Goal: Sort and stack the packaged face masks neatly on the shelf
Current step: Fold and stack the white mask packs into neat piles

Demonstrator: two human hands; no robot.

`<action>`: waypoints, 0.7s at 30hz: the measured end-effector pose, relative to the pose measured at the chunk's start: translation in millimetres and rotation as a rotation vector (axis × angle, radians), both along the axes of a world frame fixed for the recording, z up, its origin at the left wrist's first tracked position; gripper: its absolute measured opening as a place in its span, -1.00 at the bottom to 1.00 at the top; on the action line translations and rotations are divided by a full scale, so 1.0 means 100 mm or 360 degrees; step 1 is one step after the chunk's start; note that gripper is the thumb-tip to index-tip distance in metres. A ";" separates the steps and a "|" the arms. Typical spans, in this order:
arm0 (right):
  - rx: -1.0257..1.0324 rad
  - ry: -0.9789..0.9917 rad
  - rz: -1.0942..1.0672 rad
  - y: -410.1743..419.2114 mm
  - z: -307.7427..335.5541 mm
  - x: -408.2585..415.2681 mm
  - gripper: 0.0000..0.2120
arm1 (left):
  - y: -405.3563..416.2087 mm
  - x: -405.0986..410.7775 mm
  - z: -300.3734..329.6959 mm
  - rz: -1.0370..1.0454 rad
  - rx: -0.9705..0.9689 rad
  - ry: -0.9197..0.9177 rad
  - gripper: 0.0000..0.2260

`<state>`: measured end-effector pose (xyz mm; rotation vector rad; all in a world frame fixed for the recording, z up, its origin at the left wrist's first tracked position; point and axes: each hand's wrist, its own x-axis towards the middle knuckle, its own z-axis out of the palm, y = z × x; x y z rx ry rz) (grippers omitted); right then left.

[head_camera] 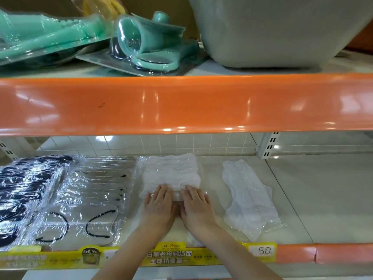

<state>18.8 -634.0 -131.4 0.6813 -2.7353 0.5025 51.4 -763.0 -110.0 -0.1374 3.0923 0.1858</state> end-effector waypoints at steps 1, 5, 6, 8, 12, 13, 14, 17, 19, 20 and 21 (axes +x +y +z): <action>-0.0023 -0.0014 0.0009 0.04 0.02 0.00 -0.67 | 0.02 -0.01 0.01 -0.0002 0.0010 0.0070 -0.35; -0.0088 -0.0026 -0.0009 0.22 0.11 -0.01 -0.64 | 0.15 -0.04 0.04 -0.0126 0.0164 0.0319 -0.65; -0.0081 -0.0029 -0.0020 0.26 0.12 -0.02 -0.64 | 0.21 -0.06 0.02 -0.0148 0.0211 0.0361 -0.67; -0.0074 -0.0016 -0.0067 0.37 0.14 -0.03 -0.65 | 0.36 -0.10 0.05 -0.0199 0.0243 0.0422 -0.71; -0.0136 0.0047 -0.0199 0.62 0.19 -0.07 -0.68 | 0.69 -0.19 0.05 -0.0233 0.0338 0.0313 -0.69; -0.0150 0.0079 -0.0242 0.69 0.20 -0.07 -0.68 | 0.75 -0.22 0.02 -0.0241 0.0314 0.0362 -0.68; -0.0156 0.0096 -0.0285 0.75 0.21 -0.07 -0.68 | 0.81 -0.23 0.03 -0.0258 0.0312 0.0366 -0.69; -0.0122 0.0186 -0.0426 0.99 0.17 -0.04 -0.80 | 1.01 -0.22 0.03 -0.0347 0.0433 0.0450 -0.72; -0.0069 0.0182 -0.0508 1.15 0.12 0.00 -0.71 | 1.12 -0.19 -0.03 -0.0411 0.0433 0.0461 -0.74; -0.0035 0.0156 -0.0536 1.22 0.09 0.02 -0.61 | 1.18 -0.17 -0.03 -0.0441 0.0435 0.0457 -0.74; -0.0003 0.0134 -0.0567 1.29 0.07 0.03 -0.53 | 1.24 -0.16 -0.02 -0.0468 0.0435 0.0472 -0.74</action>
